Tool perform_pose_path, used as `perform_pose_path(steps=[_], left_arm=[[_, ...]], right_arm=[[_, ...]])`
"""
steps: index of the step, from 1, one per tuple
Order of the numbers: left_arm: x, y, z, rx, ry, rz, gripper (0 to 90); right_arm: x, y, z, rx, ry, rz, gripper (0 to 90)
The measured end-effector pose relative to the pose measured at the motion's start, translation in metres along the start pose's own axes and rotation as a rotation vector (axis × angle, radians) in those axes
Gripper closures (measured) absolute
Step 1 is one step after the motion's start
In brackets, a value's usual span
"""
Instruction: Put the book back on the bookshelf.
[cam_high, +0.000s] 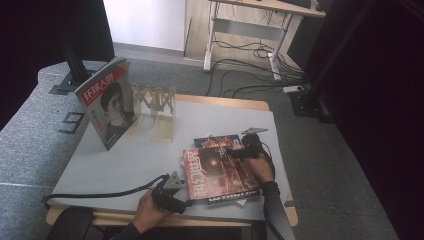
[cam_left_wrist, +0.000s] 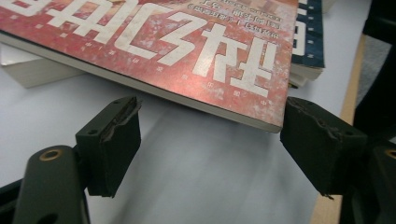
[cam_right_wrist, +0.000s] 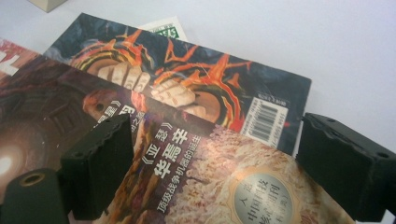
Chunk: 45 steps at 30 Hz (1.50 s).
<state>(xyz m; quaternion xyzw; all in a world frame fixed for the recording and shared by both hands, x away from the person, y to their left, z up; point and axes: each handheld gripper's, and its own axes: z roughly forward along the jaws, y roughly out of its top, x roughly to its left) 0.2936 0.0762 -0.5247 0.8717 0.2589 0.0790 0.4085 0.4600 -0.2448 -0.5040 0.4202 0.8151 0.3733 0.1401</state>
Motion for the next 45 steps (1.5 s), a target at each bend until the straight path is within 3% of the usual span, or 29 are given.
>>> perform_pose_path(steps=[9, 21, 24, 32, 38, 41, 45], left_arm=[[0.012, 0.004, -0.003, 0.013, 0.064, 0.011, 21.3], [0.049, 0.012, -0.003, 0.012, 0.144, -0.04, 26.3], [0.06, 0.016, 0.001, 0.005, 0.153, -0.07, 26.4], [0.092, 0.027, 0.01, -0.019, 0.158, -0.149, 26.7], [0.106, 0.04, 0.017, -0.014, 0.211, -0.142, 27.7], [0.115, 0.046, 0.019, -0.034, 0.211, -0.17, 28.3], [0.122, 0.051, 0.025, -0.029, 0.231, -0.172, 28.4]], right_arm=[[-0.009, -0.018, -0.017, -0.002, -0.008, 0.042, 10.4], [-0.012, -0.05, -0.049, -0.013, -0.02, 0.077, 13.2], [-0.011, -0.057, -0.056, -0.016, -0.027, 0.082, 13.3], [-0.004, -0.075, -0.075, -0.022, -0.036, 0.085, 15.3], [0.003, -0.086, -0.085, -0.025, -0.02, 0.09, 17.9], [0.009, -0.091, -0.09, -0.023, -0.007, 0.091, 19.3], [0.018, -0.097, -0.096, -0.011, 0.01, 0.083, 20.0]])
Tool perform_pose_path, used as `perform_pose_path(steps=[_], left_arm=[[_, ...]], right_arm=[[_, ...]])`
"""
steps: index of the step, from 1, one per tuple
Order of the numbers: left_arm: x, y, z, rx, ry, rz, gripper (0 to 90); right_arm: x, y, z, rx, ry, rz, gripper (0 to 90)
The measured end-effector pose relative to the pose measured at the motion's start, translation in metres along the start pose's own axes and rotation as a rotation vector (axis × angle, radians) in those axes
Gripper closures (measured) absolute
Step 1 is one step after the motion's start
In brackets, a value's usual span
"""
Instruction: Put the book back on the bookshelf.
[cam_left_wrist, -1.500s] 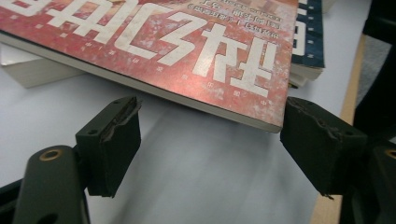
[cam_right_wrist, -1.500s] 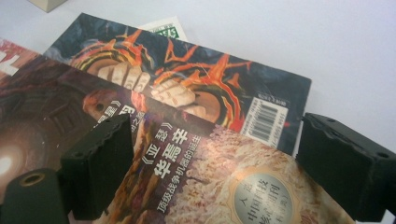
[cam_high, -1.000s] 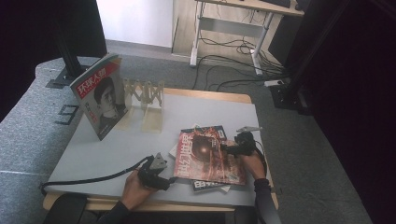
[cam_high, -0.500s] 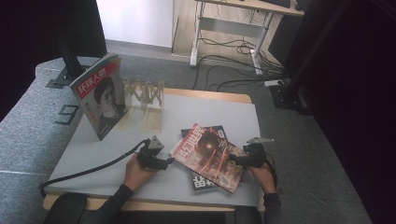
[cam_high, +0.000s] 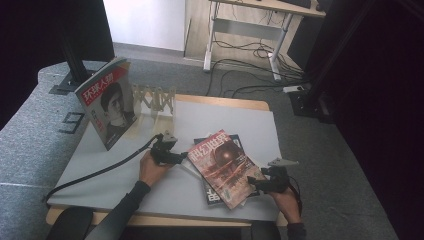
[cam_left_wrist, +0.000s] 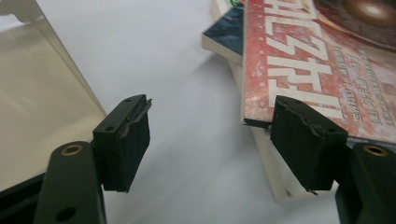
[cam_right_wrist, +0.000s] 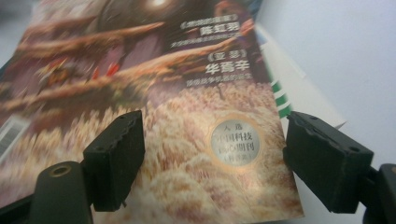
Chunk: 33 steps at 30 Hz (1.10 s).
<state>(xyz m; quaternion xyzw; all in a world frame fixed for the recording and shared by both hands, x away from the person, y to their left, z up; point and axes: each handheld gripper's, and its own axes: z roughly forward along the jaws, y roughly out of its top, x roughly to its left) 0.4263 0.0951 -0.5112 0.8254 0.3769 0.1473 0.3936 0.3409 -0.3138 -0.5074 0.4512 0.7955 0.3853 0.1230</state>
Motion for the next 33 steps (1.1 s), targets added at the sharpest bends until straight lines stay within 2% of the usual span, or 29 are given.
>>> perform_pose_path(steps=[4, 6, 8, 13, 17, 20, 23, 29, 31, 33], left_arm=[[0.001, 0.002, 0.002, -0.011, -0.003, -0.01, 28.3], [-0.002, 0.0, 0.0, -0.001, 0.002, 0.009, 27.9], [-0.01, -0.003, -0.004, 0.001, -0.008, 0.028, 27.5], [-0.03, -0.011, -0.011, -0.006, -0.066, 0.05, 27.5], [-0.038, -0.016, -0.011, 0.005, -0.081, 0.068, 27.5], [-0.039, -0.017, -0.006, 0.001, -0.089, 0.049, 27.7], [-0.037, -0.016, -0.002, -0.005, -0.094, 0.034, 27.6], [-0.033, -0.01, 0.004, -0.011, -0.085, 0.007, 28.3], [-0.032, -0.007, 0.007, -0.009, -0.074, 0.01, 29.2], [-0.032, -0.002, 0.009, -0.003, -0.054, 0.03, 29.4]], right_arm=[[0.008, -0.008, -0.006, -0.001, 0.014, -0.003, 21.0], [0.012, -0.012, -0.009, -0.002, 0.021, -0.004, 21.5], [0.016, -0.015, -0.012, 0.0, 0.027, -0.006, 21.6], [0.023, -0.018, -0.016, 0.016, 0.031, -0.032, 22.2], [0.021, -0.013, -0.016, 0.004, 0.028, -0.038, 24.5], [0.019, -0.007, -0.009, 0.001, 0.027, -0.038, 27.0], [0.018, -0.004, -0.002, 0.005, 0.037, -0.028, 25.5], [0.02, -0.006, -0.002, 0.0, 0.034, -0.005, 24.8], [0.022, -0.008, -0.003, 0.001, 0.035, -0.004, 24.1], [0.024, -0.009, -0.004, 0.003, 0.033, -0.006, 23.7]])
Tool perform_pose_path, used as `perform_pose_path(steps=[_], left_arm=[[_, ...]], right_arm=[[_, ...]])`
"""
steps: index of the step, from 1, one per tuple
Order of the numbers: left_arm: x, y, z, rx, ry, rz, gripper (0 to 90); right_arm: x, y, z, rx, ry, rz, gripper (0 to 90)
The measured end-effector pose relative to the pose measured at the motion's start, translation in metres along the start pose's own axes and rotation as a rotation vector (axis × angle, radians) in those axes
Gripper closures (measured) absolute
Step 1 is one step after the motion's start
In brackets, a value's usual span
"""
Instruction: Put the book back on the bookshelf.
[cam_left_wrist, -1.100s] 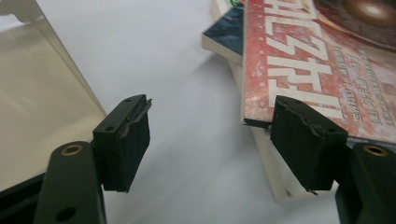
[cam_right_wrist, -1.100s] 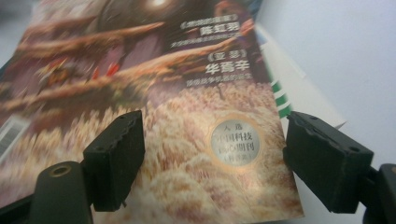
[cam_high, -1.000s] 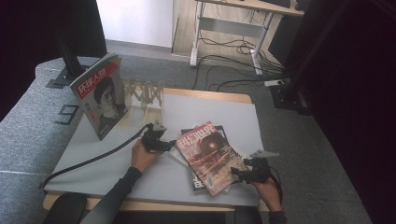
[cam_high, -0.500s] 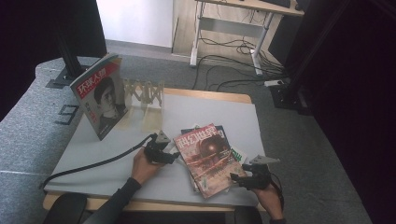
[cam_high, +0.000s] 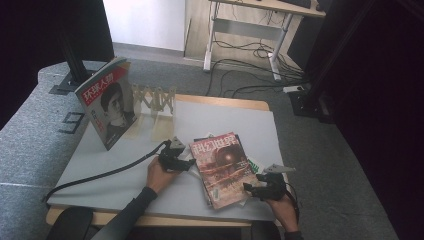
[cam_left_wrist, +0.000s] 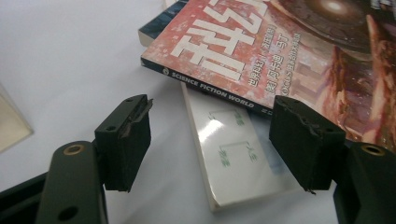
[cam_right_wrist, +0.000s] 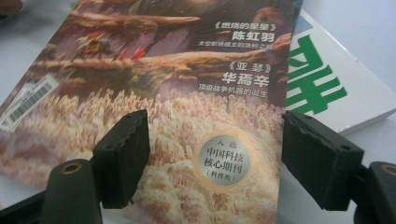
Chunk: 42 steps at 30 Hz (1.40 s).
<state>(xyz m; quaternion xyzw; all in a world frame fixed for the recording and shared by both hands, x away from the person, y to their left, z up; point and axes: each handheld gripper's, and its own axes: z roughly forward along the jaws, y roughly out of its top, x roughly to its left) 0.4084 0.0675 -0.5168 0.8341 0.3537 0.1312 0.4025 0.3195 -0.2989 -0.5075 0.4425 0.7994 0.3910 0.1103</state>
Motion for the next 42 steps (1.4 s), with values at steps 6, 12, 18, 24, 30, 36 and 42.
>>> perform_pose_path(steps=[6, 12, 18, 24, 30, 36, 42], left_arm=[[0.005, 0.008, 0.006, 0.015, 0.019, -0.003, 29.9], [0.009, 0.016, 0.01, 0.007, 0.035, -0.009, 29.9], [0.014, 0.021, 0.014, 0.003, 0.064, -0.023, 30.9], [0.016, 0.027, 0.019, 0.014, 0.086, -0.006, 32.3], [0.02, 0.03, 0.024, 0.015, 0.064, -0.015, 30.7], [0.02, 0.034, 0.024, 0.03, 0.067, 0.011, 31.2], [0.022, 0.037, 0.025, 0.035, 0.046, 0.003, 31.3]], right_arm=[[0.008, -0.002, -0.003, 0.012, -0.009, -0.029, 23.7], [0.018, -0.001, -0.004, 0.024, -0.038, -0.068, 23.7], [0.027, 0.0, -0.004, 0.038, -0.013, -0.104, 24.5], [0.032, 0.0, -0.004, 0.043, 0.004, -0.12, 24.7], [0.027, 0.001, -0.004, 0.034, 0.032, -0.113, 27.4], [0.015, 0.014, 0.007, 0.015, -0.023, -0.11, 22.7], [-0.005, 0.031, 0.022, 0.012, -0.059, -0.08, 15.4]])
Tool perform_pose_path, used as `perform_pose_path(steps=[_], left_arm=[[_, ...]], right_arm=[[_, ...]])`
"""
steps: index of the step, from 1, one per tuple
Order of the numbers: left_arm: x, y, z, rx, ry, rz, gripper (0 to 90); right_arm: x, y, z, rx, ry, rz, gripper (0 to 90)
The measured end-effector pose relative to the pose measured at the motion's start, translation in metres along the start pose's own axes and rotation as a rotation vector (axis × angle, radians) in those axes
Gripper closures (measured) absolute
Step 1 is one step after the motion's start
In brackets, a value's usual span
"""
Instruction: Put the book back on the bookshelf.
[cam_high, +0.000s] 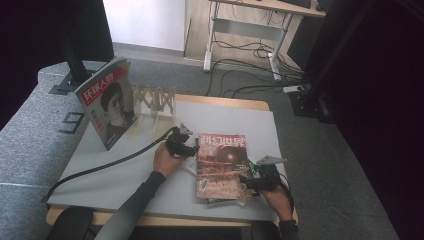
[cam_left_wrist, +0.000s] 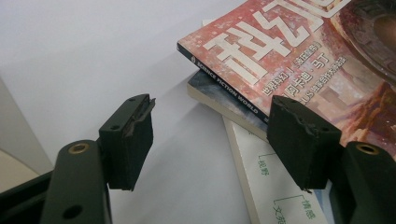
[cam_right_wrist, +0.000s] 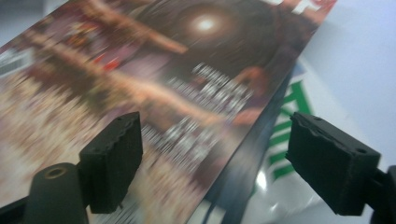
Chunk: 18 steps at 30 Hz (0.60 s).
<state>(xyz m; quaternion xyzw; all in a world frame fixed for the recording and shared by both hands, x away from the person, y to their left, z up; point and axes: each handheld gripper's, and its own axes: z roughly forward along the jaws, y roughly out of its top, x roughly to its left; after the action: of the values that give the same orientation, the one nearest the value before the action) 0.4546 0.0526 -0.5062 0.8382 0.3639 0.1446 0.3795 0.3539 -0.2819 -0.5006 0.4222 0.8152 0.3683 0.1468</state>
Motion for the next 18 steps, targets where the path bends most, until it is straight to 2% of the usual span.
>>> perform_pose_path(steps=[5, 11, 18], left_arm=[[0.001, 0.002, -0.001, -0.008, -0.015, -0.006, 30.6], [0.001, 0.002, 0.003, -0.018, -0.006, -0.013, 30.4], [-0.002, 0.006, 0.01, -0.026, -0.013, -0.021, 30.8]], right_arm=[[-0.007, 0.009, 0.009, 0.001, -0.007, 0.008, 14.9], [-0.008, 0.014, 0.012, -0.007, -0.012, 0.001, 14.5], [-0.018, 0.018, 0.017, -0.006, -0.022, 0.036, 12.6]])
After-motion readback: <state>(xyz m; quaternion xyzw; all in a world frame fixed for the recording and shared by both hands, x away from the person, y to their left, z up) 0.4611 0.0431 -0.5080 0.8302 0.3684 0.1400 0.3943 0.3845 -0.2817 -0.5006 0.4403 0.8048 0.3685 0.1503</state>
